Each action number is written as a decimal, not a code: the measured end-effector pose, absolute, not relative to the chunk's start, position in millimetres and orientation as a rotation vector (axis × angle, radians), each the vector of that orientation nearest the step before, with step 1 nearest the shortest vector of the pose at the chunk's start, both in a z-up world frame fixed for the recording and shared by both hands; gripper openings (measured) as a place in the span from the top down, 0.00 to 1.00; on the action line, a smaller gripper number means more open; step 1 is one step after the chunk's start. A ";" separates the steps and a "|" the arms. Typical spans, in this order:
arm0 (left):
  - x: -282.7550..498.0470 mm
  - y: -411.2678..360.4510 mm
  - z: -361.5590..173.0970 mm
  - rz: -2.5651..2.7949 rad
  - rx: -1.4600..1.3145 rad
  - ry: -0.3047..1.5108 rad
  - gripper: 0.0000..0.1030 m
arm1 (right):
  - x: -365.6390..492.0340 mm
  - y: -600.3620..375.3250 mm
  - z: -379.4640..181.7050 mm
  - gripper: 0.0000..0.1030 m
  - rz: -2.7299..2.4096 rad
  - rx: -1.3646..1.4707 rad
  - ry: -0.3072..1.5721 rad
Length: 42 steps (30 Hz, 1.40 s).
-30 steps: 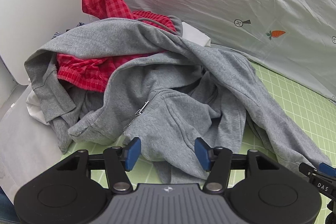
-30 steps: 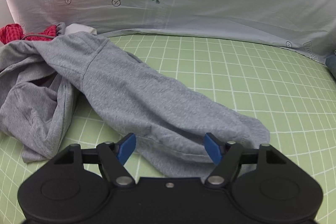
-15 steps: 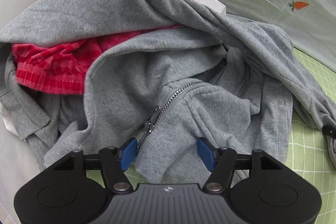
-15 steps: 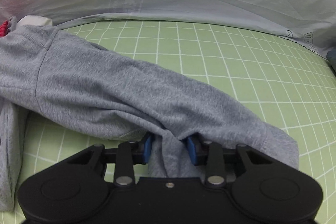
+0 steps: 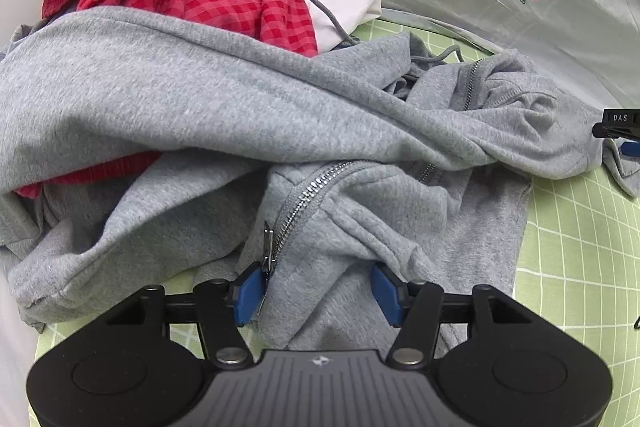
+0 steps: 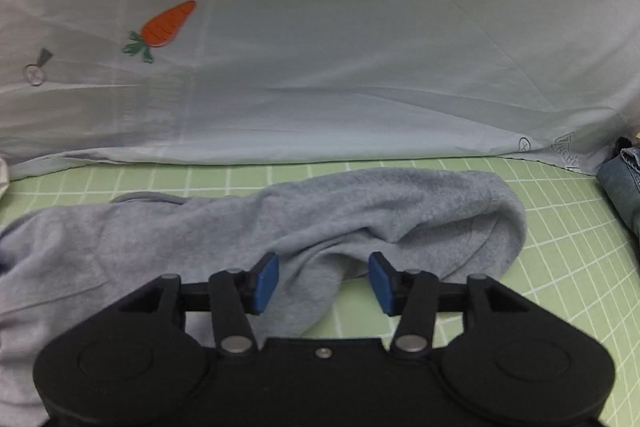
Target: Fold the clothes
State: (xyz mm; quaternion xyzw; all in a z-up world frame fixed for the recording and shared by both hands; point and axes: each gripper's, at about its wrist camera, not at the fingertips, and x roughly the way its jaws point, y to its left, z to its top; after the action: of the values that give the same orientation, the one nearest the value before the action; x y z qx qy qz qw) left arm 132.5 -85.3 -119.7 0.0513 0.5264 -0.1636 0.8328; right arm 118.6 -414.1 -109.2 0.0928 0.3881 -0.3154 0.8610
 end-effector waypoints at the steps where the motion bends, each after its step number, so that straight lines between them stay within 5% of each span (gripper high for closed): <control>1: 132.5 -84.8 -118.6 -0.346 0.104 1.117 0.43 | 111.7 -395.6 -108.7 0.38 -0.628 0.214 0.807; 9: 126.9 -77.0 -107.7 -0.325 0.074 1.106 0.41 | 93.9 -270.4 -116.7 0.34 -0.325 0.352 0.792; 15: 113.1 -61.8 -94.4 -0.288 0.063 1.080 0.40 | 104.3 -270.1 -129.0 0.36 -0.272 0.651 0.791; 17: 107.4 -58.2 -92.5 -0.268 0.058 1.078 0.40 | 105.2 -279.1 -137.5 0.67 -0.265 0.728 0.792; 21: 96.0 -50.9 -88.5 -0.230 0.047 1.075 0.40 | 97.8 -296.8 -144.7 0.95 -0.251 0.778 0.795; 42: 56.4 -72.4 -78.0 -0.225 0.050 1.066 0.40 | -35.8 -442.4 -86.6 0.94 -0.754 0.446 0.678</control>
State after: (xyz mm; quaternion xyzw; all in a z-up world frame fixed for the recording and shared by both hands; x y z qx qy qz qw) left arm 56.4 -72.4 -78.0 0.0238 0.5071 -0.1071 0.8549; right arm -35.8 -442.4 -86.6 0.2117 0.3217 -0.3582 0.8505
